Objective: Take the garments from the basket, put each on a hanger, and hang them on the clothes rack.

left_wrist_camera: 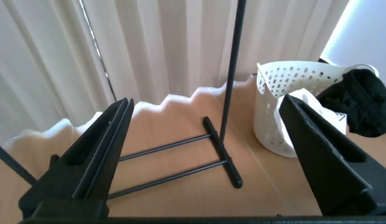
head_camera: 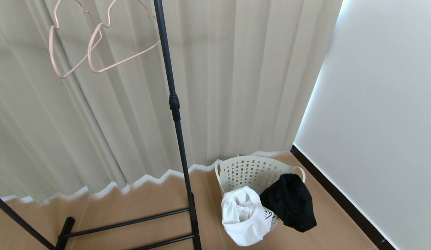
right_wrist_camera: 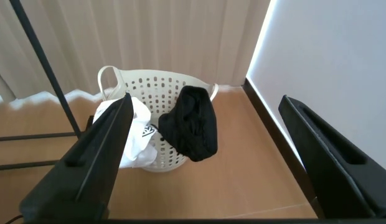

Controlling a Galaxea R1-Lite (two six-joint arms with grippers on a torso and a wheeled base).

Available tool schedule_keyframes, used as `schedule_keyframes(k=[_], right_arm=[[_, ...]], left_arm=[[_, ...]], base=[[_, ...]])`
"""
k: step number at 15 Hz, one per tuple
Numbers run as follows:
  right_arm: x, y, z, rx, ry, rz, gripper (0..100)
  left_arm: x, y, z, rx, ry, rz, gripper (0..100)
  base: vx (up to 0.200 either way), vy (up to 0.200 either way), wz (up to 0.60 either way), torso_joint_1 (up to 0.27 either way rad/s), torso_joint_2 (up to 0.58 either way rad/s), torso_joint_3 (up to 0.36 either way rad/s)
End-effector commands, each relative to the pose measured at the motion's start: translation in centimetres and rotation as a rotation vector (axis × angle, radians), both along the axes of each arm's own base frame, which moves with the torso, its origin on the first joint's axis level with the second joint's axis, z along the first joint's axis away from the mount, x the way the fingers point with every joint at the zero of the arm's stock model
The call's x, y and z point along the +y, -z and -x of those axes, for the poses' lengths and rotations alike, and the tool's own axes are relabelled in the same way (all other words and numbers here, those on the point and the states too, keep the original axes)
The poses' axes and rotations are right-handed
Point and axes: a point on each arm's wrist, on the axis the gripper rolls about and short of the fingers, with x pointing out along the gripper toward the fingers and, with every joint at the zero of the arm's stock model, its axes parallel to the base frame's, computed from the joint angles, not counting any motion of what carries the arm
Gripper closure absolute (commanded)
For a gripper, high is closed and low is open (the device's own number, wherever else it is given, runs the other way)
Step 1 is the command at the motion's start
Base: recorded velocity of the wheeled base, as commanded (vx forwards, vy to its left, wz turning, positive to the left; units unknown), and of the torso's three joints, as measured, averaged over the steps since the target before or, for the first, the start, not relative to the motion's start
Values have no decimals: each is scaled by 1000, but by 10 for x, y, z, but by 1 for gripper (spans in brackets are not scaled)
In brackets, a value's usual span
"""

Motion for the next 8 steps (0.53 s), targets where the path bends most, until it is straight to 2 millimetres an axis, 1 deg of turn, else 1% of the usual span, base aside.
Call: schedule_keyframes(k=[1,2,6,8], right_arm=[[0,0,0,0,-1,0,0],[0,0,0,2,-1,0,0],[0,0,0,2,-1,0,0],[0,0,0,0,-1,0,0]], left_arm=[[0,0,0,0,-1,1,0],[0,0,0,0,-1,1,0],[0,0,0,0,-1,1,0],[0,0,0,0,-1,1,0]], base=[[200,0,0,2,-2,2],[200,0,0,2,7,2],[0,0,0,0,0,0],[0,0,-600,-5,2,2]])
